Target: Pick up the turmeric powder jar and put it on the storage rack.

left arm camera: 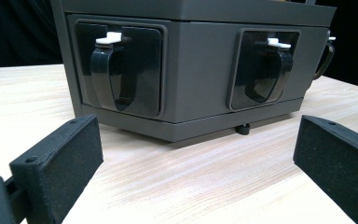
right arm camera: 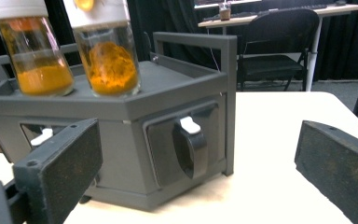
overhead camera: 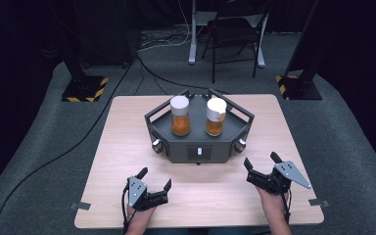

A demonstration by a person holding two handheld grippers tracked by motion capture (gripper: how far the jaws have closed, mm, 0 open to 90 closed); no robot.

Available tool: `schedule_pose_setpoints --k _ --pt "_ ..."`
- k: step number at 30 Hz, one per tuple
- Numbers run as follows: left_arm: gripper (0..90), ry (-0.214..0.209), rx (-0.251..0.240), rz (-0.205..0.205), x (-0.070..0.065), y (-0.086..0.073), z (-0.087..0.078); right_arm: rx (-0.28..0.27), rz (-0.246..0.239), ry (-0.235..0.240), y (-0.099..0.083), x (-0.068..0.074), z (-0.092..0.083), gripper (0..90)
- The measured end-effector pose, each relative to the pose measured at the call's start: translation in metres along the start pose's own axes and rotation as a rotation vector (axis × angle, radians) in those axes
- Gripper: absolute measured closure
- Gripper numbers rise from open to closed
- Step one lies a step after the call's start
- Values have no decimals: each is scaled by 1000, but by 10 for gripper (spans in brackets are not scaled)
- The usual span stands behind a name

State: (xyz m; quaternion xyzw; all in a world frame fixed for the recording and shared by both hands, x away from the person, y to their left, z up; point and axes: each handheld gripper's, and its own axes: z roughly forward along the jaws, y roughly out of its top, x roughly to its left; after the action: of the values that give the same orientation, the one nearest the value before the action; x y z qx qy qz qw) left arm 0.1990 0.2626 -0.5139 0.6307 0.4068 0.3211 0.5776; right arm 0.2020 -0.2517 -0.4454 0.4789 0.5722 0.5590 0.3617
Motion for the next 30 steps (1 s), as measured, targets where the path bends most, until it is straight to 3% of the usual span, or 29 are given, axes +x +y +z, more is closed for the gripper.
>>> schedule_pose_setpoints --k 14,30 --pt "6 7 -4 1 -1 -1 0 48 -18 -40 -18 -4 -7 6" --pt "6 8 -4 -3 -1 -1 0 104 -3 -78 -36 -6 -12 8"
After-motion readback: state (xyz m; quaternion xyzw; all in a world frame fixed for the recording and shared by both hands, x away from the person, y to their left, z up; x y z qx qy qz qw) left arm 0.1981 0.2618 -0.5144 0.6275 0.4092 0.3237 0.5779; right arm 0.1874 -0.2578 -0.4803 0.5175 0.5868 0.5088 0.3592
